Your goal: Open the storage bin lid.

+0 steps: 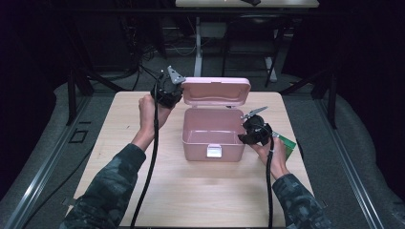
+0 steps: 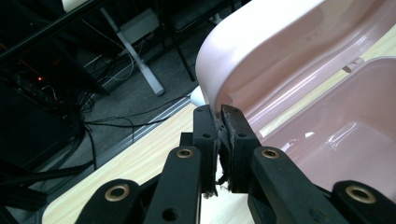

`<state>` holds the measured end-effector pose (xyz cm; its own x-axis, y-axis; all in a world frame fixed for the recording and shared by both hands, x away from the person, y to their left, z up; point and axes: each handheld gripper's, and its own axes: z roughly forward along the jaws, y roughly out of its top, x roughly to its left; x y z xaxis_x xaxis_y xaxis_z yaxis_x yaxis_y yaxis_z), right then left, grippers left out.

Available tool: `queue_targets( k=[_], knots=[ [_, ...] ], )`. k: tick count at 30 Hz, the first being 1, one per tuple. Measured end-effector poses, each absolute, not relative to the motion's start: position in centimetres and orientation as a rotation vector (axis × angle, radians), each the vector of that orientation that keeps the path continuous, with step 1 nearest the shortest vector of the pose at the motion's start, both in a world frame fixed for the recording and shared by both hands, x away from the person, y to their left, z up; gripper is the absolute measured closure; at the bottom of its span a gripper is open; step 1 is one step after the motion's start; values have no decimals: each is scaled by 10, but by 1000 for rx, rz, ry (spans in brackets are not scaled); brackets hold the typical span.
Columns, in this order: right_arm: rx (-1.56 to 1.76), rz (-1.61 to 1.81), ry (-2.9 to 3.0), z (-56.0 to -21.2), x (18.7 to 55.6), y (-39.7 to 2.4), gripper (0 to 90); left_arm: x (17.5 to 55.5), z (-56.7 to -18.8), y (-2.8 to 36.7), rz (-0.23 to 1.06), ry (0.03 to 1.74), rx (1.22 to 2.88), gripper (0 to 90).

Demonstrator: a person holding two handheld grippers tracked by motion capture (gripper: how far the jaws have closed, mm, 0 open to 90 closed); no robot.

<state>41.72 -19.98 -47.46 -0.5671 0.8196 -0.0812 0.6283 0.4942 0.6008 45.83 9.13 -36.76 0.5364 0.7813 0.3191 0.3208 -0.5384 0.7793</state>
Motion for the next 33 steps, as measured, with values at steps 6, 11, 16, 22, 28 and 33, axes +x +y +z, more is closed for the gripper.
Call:
queue_targets(
  k=[6, 11, 16, 22, 28, 33],
  knots=[
    [1205, 742, 2387, -475, 417, -200, 625, 465, -366, 93, 861, 894, 2099, 856],
    [1199, 737, 2383, -475, 417, -199, 625, 473, -364, 93, 847, 895, 2103, 857],
    [1199, 736, 2383, -475, 417, -199, 625, 481, -361, 94, 826, 890, 2118, 857],
    [1196, 733, 2381, -475, 417, -198, 633, 493, -362, 88, 835, 867, 2163, 900],
    [1205, 733, 2381, -475, 417, -198, 641, 510, -377, 84, 801, 911, 2199, 900],
    [1210, 733, 2375, -475, 417, -198, 643, 520, -393, 84, 760, 955, 2224, 900]
  ],
)
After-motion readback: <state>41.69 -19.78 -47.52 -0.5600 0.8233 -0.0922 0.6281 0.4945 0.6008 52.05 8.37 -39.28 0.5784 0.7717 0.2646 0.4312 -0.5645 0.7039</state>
